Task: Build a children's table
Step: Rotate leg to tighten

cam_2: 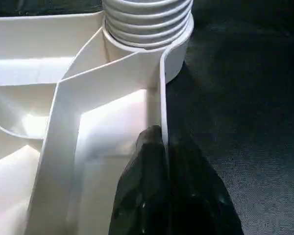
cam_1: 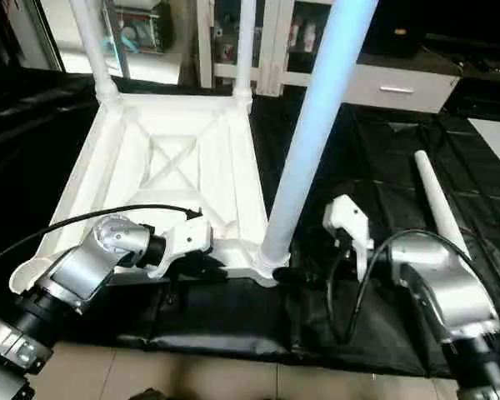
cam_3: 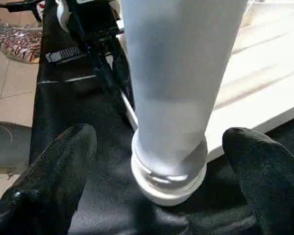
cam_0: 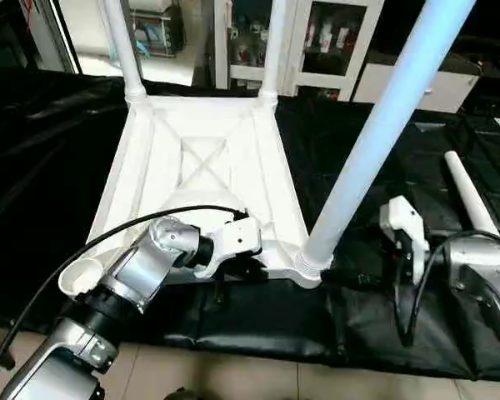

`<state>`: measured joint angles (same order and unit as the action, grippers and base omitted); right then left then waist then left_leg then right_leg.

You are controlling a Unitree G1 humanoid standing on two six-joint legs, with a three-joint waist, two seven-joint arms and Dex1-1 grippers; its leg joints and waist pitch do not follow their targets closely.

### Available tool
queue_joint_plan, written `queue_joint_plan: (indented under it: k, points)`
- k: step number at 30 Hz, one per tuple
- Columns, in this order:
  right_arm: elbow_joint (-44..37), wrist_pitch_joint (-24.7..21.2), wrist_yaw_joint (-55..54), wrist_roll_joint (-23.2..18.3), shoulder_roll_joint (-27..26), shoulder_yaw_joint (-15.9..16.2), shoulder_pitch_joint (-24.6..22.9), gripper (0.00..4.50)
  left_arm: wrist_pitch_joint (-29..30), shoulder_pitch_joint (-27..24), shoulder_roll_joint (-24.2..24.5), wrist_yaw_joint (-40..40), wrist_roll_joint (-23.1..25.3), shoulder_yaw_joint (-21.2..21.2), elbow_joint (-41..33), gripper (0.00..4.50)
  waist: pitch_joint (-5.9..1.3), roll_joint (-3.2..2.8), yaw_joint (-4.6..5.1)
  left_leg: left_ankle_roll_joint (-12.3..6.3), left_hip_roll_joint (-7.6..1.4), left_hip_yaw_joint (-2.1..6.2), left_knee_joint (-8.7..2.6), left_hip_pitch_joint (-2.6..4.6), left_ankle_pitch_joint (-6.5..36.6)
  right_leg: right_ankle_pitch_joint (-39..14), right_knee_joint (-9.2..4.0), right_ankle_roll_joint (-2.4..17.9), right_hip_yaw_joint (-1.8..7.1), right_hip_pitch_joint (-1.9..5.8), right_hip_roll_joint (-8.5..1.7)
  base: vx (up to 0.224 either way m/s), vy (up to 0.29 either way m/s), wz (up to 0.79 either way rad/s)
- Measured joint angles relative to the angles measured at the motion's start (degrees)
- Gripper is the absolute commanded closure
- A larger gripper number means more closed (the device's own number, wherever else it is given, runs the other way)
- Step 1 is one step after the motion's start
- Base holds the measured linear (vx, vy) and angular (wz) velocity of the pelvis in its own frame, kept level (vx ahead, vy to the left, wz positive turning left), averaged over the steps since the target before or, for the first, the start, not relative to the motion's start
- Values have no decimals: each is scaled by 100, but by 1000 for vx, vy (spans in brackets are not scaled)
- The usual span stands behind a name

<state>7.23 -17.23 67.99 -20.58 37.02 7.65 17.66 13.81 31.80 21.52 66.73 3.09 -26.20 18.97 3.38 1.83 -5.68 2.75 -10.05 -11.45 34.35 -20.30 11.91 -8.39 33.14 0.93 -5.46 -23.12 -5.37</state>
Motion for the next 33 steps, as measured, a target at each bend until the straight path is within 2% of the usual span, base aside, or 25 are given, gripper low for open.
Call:
queue_joint_plan:
  k: [9,10,13,15,23,33]
  points:
    - [529,337,205,251,-151,252,281,91,0,2,-7,16,10,-9,-17,450,-3,7,-8,-2,-1,0,8,-7,1,0,4,1,1,1,0,0,0,0]
    - [566,370,219,279,-161,289,283,118,0,2,-7,17,12,-10,-16,450,-3,7,-8,-2,-1,1,9,-7,1,0,5,0,1,1,0,0,0,0]
    - [838,492,251,349,-282,346,418,133,1,5,2,22,20,-12,-16,450,-4,10,1,-2,-1,1,12,-6,0,1,9,1,1,1,0,0,0,0]
    - [933,560,268,391,-315,388,495,159,1,7,0,23,23,-12,-16,450,-7,18,-3,-2,-2,1,13,-6,0,1,10,1,1,1,0,0,0,0]
    - [1157,733,310,497,-437,399,602,232,1,10,16,59,47,-13,-16,450,-15,31,-5,-3,-2,1,15,-4,0,1,16,2,2,1,0,0,0,0]
    - [1221,784,257,524,-542,322,557,245,44,15,1,49,60,-29,8,450,-25,41,-4,-2,-3,1,21,4,1,0,28,2,3,3,0,0,0,0]
